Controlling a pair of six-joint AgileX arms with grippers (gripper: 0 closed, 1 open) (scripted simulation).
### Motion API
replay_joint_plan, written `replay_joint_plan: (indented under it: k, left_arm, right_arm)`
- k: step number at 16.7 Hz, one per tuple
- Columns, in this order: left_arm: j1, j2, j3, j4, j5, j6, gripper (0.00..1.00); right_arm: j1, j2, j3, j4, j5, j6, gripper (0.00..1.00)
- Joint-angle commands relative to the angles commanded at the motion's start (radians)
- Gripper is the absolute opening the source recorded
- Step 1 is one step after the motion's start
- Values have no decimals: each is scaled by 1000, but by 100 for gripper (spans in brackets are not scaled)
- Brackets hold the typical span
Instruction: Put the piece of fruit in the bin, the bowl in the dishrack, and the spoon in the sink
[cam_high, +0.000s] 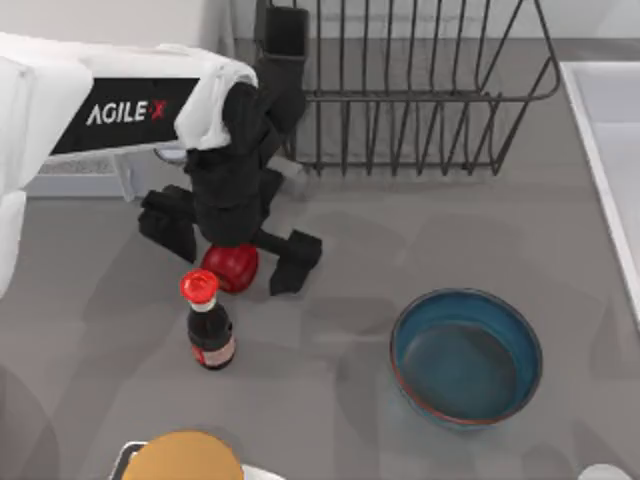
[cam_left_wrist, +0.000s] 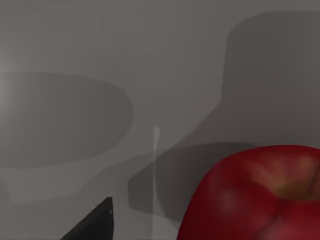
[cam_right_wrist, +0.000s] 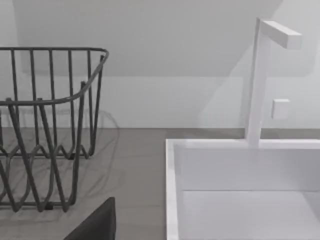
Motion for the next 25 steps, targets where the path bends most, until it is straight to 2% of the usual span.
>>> replay_joint_plan:
  k: [3, 16, 24, 25]
  left_arm:
    - [0, 0, 0, 0, 0, 0, 100]
    - [0, 0, 0, 0, 0, 0, 2]
    - [0, 0, 0, 0, 0, 0, 0]
    - [-6, -15, 4, -4, 19, -7, 0]
  right_arm:
    - [0, 0, 0, 0, 0, 0, 100]
    - [0, 0, 0, 0, 0, 0, 100]
    - [0, 0, 0, 0, 0, 0, 100]
    - [0, 0, 0, 0, 0, 0, 100]
